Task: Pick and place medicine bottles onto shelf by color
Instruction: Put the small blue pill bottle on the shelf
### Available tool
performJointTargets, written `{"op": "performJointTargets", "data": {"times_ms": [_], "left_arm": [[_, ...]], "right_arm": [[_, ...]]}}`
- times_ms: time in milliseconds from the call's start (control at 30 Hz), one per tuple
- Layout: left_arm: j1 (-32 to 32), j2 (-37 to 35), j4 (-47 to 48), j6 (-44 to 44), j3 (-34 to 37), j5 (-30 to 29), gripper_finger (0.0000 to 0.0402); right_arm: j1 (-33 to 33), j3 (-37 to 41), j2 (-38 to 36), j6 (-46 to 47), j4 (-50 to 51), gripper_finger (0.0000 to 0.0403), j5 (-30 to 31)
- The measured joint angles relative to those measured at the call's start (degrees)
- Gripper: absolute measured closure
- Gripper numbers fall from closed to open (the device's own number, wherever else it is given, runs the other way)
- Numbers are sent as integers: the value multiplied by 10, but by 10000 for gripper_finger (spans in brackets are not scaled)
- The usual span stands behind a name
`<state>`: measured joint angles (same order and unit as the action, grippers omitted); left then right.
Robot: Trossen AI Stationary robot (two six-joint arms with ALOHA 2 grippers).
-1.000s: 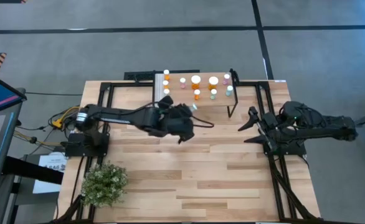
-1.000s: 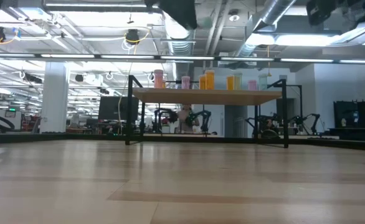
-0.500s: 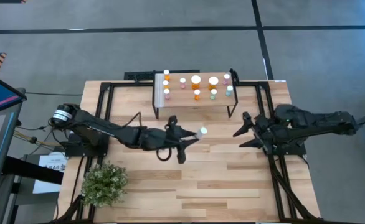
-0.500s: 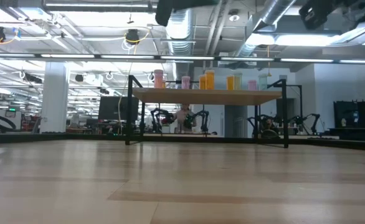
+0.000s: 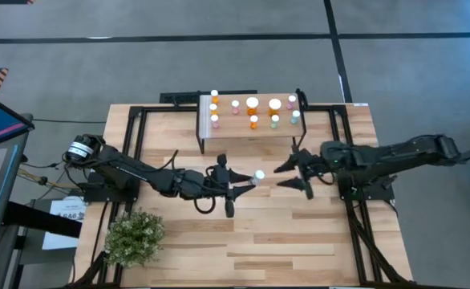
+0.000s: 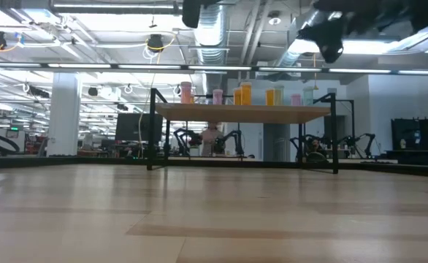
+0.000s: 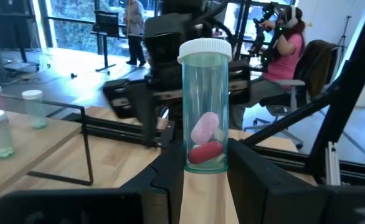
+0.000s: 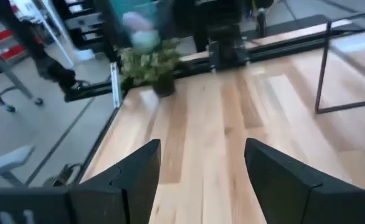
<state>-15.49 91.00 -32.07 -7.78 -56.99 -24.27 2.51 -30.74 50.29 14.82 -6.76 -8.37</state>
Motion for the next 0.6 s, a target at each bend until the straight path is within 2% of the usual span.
{"op": "performJointTargets", "data": {"times_ms": [133,333,467,600], "left_arm": [[-13,0,1,1,0,-1,317],[-38,0,-3,30,0,0,317],[-39,0,-22,36,0,-1,317],[-37,0,-22,28,0,-2,317]], "right_arm": [[-7,0,14,-12,-55,148,-4],[35,0,-14,-53,-100,148,-5],[95,2,-7,-104,-146,148,-5],[174,26,21,-172,-249,148,0]]}}
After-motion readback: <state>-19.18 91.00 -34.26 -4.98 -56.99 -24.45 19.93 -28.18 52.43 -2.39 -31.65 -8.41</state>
